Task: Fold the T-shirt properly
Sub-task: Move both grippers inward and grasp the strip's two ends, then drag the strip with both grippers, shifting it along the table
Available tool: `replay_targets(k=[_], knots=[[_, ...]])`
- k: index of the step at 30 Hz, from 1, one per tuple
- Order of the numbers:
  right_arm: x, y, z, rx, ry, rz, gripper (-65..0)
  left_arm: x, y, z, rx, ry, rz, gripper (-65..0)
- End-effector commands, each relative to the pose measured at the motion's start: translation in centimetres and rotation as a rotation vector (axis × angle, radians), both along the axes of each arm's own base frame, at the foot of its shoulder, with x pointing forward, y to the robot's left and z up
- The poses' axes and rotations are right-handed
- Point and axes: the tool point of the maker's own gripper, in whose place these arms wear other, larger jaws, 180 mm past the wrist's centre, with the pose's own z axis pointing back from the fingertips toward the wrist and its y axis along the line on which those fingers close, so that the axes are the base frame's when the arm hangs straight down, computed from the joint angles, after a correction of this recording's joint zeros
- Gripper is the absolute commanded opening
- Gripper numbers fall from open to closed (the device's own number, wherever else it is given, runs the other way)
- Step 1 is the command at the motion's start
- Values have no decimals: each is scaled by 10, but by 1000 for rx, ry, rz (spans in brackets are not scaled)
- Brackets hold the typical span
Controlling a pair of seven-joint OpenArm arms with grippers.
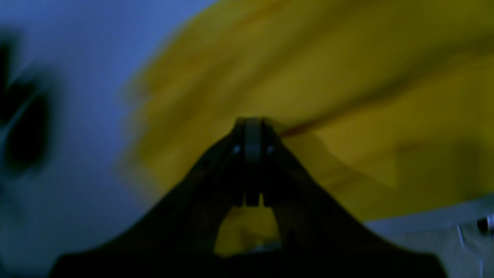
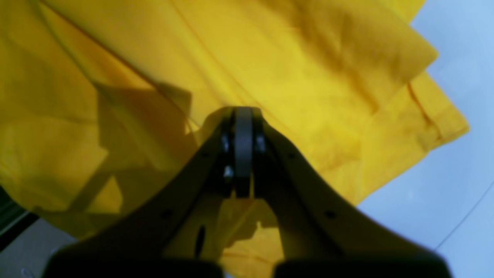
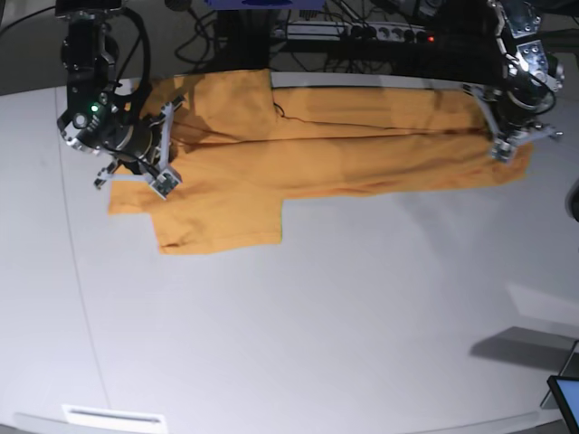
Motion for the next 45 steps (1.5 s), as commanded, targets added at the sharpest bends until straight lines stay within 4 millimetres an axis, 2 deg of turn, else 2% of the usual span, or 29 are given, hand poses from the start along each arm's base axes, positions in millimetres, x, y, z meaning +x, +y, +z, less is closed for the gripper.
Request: replay_targets(k=[1,3,6,9,14,16,20,24,28,36,45], knots=[[5,-1,2,13,-16,-4,-650,-4,12,-6,45,22,23,-650],[2,-2,-6,14,13,-9,-650,-15,14,-31,51,84,43,-650],[-2,-2,-15,23,36,-13,-650,-21,19,-58,61,144,68,-650],[-2,-2,-19,34,38,-14,-650,-26,23,-69,65,172,73,-650],[-3,-5,-26,32,59,-21,-650,-21,23,-63,82,155,53,-650],[1,-13,-24,11,52,-18,-650,-15,19,-56,89,133,41,-650],[8,-22,-24,-9,47,-19,-650,-18,17,-53,94,129,30,-650],[12,-36,-31,-32,64,-25,-650,-11,2,-50,84,112,-4,-650],[11,-40,-40,-20,78,-32,-650,-11,0,-51,106,147,-1,-650],[21,-80,-46,-33,82,-125,-650,18,-39,-45,198,147,-120,-650],[22,-103,-57,-45,104,-151,-650,39,-80,-49,218,125,-183,-650]])
